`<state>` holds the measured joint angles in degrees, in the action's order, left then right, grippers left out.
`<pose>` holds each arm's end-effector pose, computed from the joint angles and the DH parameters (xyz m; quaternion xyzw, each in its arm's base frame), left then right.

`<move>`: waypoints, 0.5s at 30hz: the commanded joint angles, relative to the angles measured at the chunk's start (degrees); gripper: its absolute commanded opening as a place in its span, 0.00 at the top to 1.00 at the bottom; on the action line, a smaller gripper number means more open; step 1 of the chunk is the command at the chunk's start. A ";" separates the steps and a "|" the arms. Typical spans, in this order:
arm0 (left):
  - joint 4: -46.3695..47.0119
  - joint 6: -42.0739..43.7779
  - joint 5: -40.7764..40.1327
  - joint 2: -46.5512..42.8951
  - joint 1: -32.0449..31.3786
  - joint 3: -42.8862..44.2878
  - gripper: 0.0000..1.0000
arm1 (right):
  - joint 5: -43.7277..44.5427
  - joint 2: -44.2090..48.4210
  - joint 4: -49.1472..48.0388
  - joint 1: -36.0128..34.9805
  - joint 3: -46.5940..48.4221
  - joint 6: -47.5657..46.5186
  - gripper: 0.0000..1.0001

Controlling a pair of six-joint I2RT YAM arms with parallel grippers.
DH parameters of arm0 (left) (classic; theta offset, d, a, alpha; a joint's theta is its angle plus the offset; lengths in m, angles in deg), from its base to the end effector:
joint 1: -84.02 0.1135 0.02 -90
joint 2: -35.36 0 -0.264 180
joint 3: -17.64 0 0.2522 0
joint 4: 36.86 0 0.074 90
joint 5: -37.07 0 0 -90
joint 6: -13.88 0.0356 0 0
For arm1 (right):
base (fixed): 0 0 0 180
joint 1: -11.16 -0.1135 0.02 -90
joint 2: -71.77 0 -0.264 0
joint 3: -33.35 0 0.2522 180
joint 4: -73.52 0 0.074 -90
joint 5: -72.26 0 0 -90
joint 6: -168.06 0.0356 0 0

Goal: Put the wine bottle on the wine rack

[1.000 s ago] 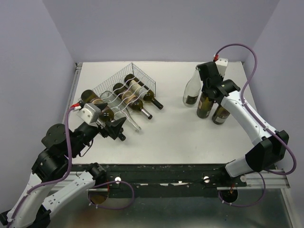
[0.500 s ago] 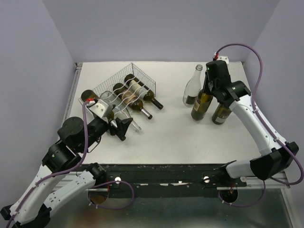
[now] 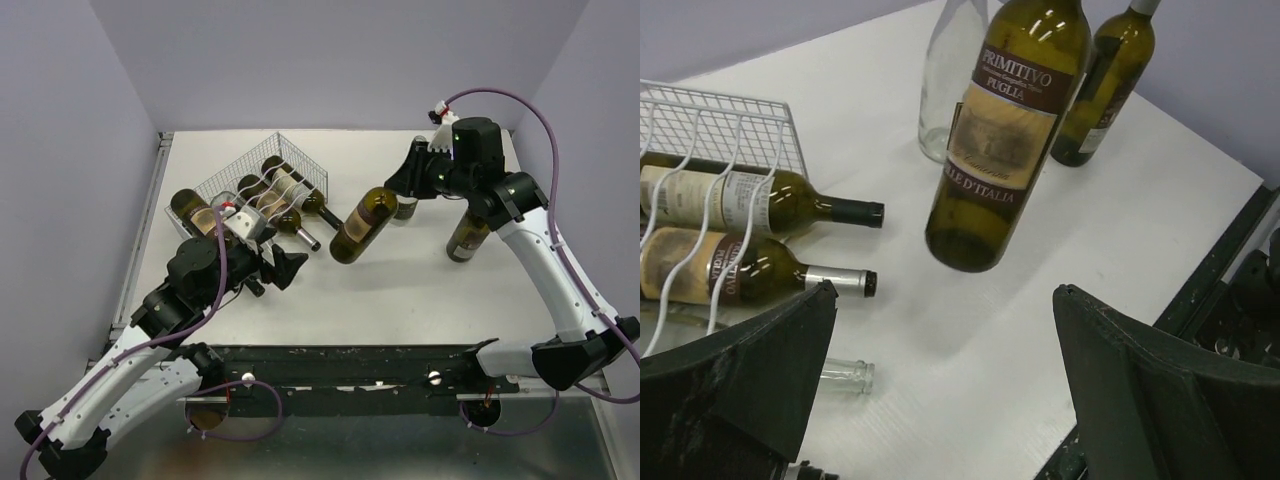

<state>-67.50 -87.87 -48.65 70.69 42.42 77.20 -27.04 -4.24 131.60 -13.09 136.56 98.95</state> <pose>0.1055 -0.0972 0.3574 0.2159 0.7135 -0.3239 0.5826 0.2476 0.1178 0.4289 -0.0654 0.8654 0.2538 0.4270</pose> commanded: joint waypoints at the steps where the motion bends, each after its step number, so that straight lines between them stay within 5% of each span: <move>1: 7.92 -1.53 5.92 1.58 0.03 -1.94 0.01 | -17.57 3.41 -13.01 0.17 -0.85 7.23 0.99; 15: 7.40 -2.05 9.70 10.19 -0.14 -1.51 0.01 | -32.09 4.55 -26.64 0.08 -4.72 16.38 0.99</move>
<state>-60.79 -89.53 -41.90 79.48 42.46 75.06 -51.02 -2.40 115.10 -13.09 132.26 109.79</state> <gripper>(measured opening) 0.988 0.397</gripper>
